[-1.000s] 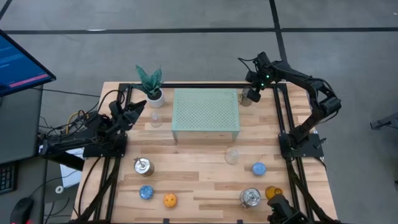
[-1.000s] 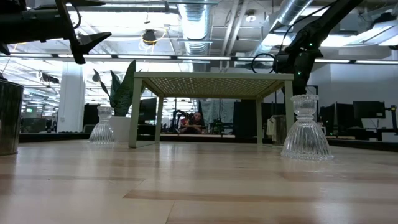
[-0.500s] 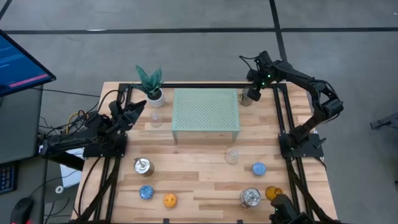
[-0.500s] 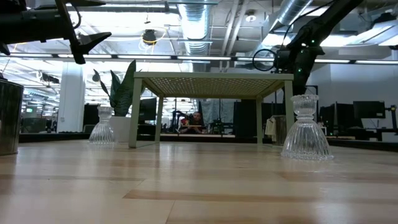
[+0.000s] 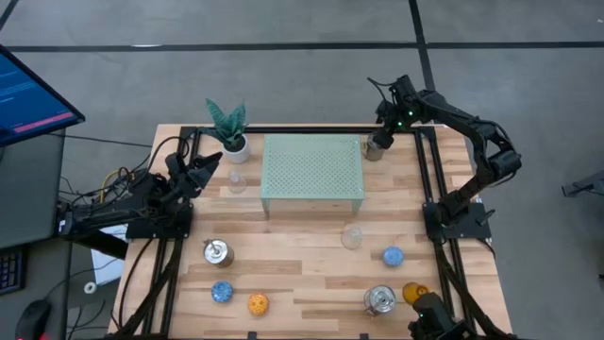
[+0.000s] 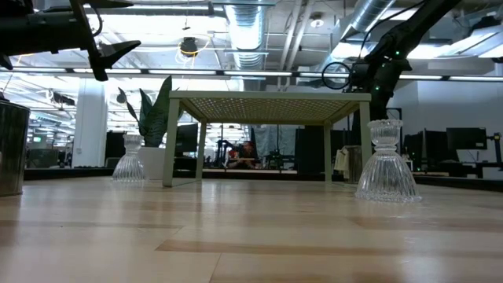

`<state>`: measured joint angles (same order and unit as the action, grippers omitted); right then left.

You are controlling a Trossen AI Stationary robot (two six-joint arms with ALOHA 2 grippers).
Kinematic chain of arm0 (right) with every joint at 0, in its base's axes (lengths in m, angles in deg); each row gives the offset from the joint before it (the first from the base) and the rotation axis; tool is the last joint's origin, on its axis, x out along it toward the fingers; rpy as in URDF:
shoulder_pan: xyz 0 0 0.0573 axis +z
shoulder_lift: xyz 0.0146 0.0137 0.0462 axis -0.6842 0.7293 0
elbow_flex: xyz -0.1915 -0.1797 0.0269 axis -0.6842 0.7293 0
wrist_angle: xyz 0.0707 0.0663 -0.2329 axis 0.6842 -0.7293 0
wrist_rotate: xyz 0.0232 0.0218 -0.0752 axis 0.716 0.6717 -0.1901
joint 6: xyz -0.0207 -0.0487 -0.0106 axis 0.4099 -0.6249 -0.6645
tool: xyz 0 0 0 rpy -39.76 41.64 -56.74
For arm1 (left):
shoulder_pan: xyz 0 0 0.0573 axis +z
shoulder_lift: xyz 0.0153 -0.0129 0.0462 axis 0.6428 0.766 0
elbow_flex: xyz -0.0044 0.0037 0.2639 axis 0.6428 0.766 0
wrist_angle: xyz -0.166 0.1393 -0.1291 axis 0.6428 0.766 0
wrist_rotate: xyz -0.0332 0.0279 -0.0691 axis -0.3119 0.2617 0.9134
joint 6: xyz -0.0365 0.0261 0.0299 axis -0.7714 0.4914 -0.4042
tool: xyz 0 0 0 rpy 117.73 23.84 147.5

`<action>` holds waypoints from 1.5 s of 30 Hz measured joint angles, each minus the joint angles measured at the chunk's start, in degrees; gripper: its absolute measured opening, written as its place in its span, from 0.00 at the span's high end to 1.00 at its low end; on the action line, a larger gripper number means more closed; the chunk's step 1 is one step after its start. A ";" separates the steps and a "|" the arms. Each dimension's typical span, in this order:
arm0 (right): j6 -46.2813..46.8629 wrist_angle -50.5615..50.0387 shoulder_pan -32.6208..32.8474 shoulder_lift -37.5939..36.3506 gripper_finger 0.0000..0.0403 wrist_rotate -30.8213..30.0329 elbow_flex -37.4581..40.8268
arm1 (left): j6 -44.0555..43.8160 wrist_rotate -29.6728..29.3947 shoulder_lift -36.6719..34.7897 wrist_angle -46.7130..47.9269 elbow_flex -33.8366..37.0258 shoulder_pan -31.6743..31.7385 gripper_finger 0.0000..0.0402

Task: Pick & Place candle stick holders
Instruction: Put the top silver scented candle on the shelf

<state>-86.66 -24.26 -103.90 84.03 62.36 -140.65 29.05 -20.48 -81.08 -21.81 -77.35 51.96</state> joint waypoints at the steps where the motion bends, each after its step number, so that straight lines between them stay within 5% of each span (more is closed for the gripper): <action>1: -0.27 0.06 -0.01 0.00 0.07 0.00 0.00 | 0.00 0.00 0.00 0.00 0.00 0.00 0.16; 20: -0.66 -1.80 4.06 -4.09 0.01 -4.76 -0.09 | 0.00 -0.02 0.02 0.00 0.00 0.01 0.16; 31: -7.89 -3.64 1.00 -4.92 0.01 -1.49 -0.09 | 0.00 -0.01 0.00 0.00 0.00 0.01 0.16; 45: -5.87 -4.75 1.29 -3.80 0.01 -2.07 -0.04 | 0.00 -0.01 0.00 -0.04 0.00 0.01 0.16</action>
<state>-92.53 -29.01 -102.61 80.23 60.29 -140.69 29.05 -20.49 -81.08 -21.85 -77.35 51.97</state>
